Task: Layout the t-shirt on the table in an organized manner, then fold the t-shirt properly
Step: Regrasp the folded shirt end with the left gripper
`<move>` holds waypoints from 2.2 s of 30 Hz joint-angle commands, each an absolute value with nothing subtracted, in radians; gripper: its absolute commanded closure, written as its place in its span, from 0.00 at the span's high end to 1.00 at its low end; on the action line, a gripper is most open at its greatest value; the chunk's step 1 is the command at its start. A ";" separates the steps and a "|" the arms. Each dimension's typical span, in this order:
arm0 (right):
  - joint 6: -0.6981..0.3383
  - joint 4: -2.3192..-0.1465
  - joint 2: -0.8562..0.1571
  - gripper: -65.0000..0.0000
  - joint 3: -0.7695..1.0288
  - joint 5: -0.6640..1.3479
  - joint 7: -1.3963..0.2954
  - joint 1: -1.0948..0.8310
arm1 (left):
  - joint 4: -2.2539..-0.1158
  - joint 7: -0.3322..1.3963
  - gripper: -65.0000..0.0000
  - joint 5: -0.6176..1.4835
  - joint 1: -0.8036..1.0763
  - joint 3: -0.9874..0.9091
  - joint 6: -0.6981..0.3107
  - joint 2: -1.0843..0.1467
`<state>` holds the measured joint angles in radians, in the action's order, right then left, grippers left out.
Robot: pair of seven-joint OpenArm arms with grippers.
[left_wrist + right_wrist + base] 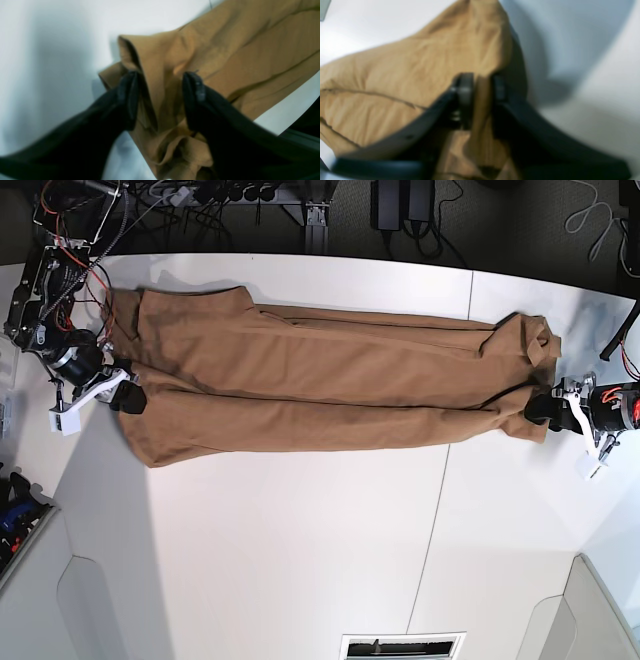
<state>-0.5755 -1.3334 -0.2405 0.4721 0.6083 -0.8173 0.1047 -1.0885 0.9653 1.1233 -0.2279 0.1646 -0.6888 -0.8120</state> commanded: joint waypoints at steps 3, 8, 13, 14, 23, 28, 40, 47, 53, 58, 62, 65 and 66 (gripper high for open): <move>-0.579 -1.355 -0.254 0.51 0.483 0.631 -0.805 0.118 | -1.101 0.955 0.51 1.164 -0.249 0.149 -0.698 -0.841; -0.579 -1.406 -0.254 0.50 0.550 0.706 -0.830 0.104 | -1.101 1.052 0.51 1.310 -0.248 0.018 -0.698 -0.865; -0.579 -1.452 -0.255 0.50 0.621 0.747 -0.875 0.091 | -1.101 1.116 0.51 1.427 -0.196 -0.088 -0.698 -0.927; -0.579 -1.452 -0.254 0.50 0.627 0.748 -0.875 0.088 | -1.101 1.120 0.51 1.437 -0.175 -0.093 -0.698 -0.941; -0.579 -1.452 -0.252 0.50 0.630 0.767 -0.876 0.085 | -1.172 1.232 0.28 1.484 0.024 -0.096 -0.698 -0.968; -0.579 -1.452 -0.252 0.33 0.630 0.762 -0.876 0.085 | -1.381 1.231 0.06 1.484 0.138 -0.096 -0.698 -0.968; -0.579 -1.451 -0.251 0.27 0.630 0.752 -0.876 0.085 | -1.516 1.074 0.42 1.289 0.203 -0.096 -0.698 -0.955; -0.579 -1.451 -0.251 0.27 0.630 0.752 -0.876 0.085 | -1.515 1.068 0.49 1.248 0.222 -0.096 -0.698 -0.904; -0.579 -1.451 -0.252 0.27 0.630 0.752 -0.876 0.085 | -1.515 0.944 0.48 1.028 0.222 -0.096 -0.698 -0.836; -0.579 -1.451 -0.251 0.27 0.630 0.752 -0.875 0.085 | -1.515 0.885 0.00 0.981 0.221 -0.096 -0.698 -0.829; -0.579 -1.451 -0.252 0.27 0.630 0.752 -0.876 0.085 | -1.516 0.826 0.00 0.976 0.201 -0.096 -0.698 -0.835; -0.579 -1.451 -0.251 0.27 0.630 0.752 -0.876 0.084 | -1.516 0.807 0.00 0.976 0.165 -0.099 -0.698 -0.833; -0.579 -1.451 -0.252 0.27 0.630 0.752 -0.876 0.082 | -1.516 0.791 0.00 0.968 0.157 -0.099 -0.698 -0.831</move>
